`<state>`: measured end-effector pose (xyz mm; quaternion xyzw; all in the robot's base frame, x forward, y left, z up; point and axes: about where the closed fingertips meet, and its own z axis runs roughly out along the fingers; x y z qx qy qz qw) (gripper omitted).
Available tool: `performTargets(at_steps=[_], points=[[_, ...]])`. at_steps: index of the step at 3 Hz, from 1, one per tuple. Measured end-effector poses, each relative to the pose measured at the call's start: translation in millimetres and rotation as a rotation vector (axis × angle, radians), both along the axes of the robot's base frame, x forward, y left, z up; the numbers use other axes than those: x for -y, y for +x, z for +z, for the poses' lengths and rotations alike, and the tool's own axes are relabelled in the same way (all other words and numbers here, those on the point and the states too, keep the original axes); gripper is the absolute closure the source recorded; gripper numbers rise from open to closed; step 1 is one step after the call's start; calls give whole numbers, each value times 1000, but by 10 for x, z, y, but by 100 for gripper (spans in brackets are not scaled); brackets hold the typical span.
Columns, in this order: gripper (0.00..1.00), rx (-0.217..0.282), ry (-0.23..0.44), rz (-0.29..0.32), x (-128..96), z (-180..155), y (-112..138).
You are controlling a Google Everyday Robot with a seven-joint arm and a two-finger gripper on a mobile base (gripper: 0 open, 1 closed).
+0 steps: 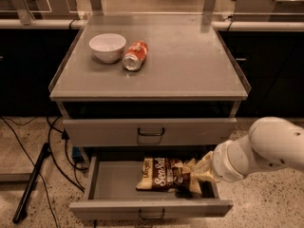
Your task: Pick brown chip bag from middle drawer and place on counter
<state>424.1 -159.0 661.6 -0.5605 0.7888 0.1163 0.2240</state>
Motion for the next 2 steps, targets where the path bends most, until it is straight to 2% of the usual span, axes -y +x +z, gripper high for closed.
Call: performTargets(at_steps=[1, 2], points=[[100, 7, 48, -27, -14, -697, 19], [100, 12, 51, -31, -16, -712, 42]])
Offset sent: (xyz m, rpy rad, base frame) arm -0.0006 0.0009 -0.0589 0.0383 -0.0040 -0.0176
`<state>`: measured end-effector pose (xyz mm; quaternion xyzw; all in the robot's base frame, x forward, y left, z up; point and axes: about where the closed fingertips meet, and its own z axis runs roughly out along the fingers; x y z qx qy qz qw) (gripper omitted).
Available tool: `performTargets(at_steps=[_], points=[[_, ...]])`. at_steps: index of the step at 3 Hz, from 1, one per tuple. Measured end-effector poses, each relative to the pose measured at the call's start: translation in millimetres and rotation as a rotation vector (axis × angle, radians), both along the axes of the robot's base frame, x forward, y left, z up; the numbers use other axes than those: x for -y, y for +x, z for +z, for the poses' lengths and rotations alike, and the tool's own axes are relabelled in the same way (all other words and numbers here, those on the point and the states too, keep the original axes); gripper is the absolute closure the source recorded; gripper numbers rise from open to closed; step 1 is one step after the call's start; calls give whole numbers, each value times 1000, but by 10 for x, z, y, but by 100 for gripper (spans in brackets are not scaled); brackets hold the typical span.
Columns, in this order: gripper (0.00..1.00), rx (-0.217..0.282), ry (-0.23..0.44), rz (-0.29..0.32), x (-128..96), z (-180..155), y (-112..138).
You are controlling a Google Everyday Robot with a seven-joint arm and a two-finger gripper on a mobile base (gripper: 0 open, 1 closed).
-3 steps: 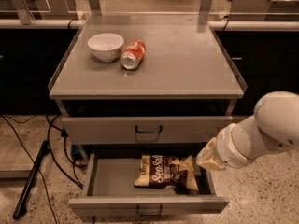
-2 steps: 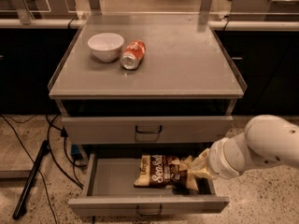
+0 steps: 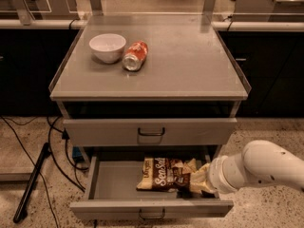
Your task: Pick brown chip bag from middle drawer and place on counter
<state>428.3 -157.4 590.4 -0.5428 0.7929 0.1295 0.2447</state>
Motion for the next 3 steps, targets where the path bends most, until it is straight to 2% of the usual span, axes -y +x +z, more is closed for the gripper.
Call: performTargets(at_steps=[1, 3], points=[[100, 38, 20, 0, -10, -172, 25], [100, 157, 78, 58, -324, -635, 289]])
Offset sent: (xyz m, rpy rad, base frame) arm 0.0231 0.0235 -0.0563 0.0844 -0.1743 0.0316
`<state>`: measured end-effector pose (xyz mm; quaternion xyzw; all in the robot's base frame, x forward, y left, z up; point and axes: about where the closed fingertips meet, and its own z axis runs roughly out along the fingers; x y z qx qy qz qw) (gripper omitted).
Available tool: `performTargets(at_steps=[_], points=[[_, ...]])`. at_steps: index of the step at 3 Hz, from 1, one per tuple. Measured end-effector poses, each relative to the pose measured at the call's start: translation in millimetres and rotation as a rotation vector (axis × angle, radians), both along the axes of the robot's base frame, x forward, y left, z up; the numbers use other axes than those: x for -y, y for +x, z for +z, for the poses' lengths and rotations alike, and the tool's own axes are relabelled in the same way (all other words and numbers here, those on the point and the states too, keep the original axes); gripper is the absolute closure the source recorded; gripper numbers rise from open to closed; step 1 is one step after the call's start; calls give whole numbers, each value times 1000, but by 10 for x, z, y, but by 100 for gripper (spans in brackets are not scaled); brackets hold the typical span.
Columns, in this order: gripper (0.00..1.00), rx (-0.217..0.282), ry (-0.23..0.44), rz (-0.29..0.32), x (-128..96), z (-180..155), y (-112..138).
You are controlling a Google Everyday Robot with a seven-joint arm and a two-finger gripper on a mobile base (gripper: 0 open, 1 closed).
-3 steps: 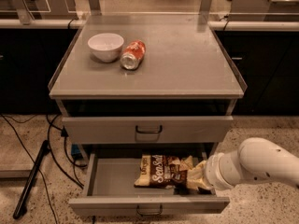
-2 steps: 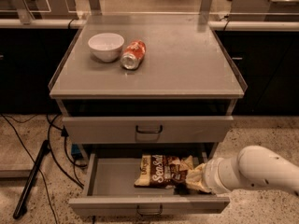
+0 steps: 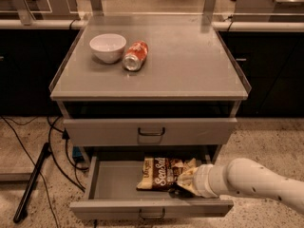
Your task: Pick brown chip bag from middle drawer and place on counter
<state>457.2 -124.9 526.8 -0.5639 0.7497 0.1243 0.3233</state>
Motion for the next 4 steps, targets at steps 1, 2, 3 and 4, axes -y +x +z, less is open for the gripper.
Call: performTargets(at_steps=[1, 2, 3, 4], points=[[100, 30, 10, 29, -141, -200, 143], [96, 53, -8, 49, -207, -388, 335], [78, 57, -32, 59, -214, -578, 494], [49, 55, -50, 65, -202, -726, 594]])
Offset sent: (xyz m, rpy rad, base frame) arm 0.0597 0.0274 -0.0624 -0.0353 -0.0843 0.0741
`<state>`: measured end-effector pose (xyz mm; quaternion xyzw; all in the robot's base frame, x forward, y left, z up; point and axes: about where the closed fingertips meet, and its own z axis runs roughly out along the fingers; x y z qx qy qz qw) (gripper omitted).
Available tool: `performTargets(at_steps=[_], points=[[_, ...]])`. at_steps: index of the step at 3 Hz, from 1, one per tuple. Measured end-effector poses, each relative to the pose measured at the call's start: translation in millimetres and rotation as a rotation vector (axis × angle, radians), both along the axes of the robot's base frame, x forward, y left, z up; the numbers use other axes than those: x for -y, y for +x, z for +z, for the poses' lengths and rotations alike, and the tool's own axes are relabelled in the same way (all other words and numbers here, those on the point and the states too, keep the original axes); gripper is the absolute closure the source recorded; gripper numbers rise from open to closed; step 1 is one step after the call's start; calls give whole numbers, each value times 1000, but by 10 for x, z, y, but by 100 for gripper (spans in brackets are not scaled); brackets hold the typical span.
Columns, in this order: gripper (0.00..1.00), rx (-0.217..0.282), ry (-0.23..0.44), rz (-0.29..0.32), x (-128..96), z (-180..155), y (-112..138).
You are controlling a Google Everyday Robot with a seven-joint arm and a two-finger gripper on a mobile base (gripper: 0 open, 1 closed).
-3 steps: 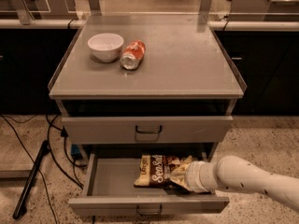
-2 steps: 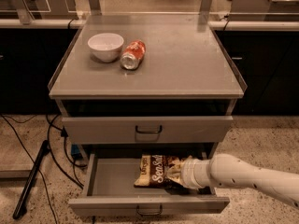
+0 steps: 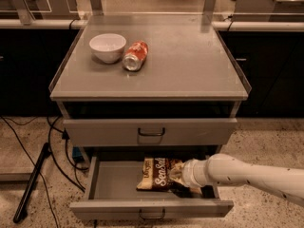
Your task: Pick brown chip bag from middle drawer and place on counter
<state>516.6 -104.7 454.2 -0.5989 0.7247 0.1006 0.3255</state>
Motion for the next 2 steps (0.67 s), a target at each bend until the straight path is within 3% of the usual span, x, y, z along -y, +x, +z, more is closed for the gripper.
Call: performTargets(at_steps=[1, 2], points=[[24, -1, -6, 3, -1, -72, 50], [15, -1, -7, 5, -8, -105, 73]])
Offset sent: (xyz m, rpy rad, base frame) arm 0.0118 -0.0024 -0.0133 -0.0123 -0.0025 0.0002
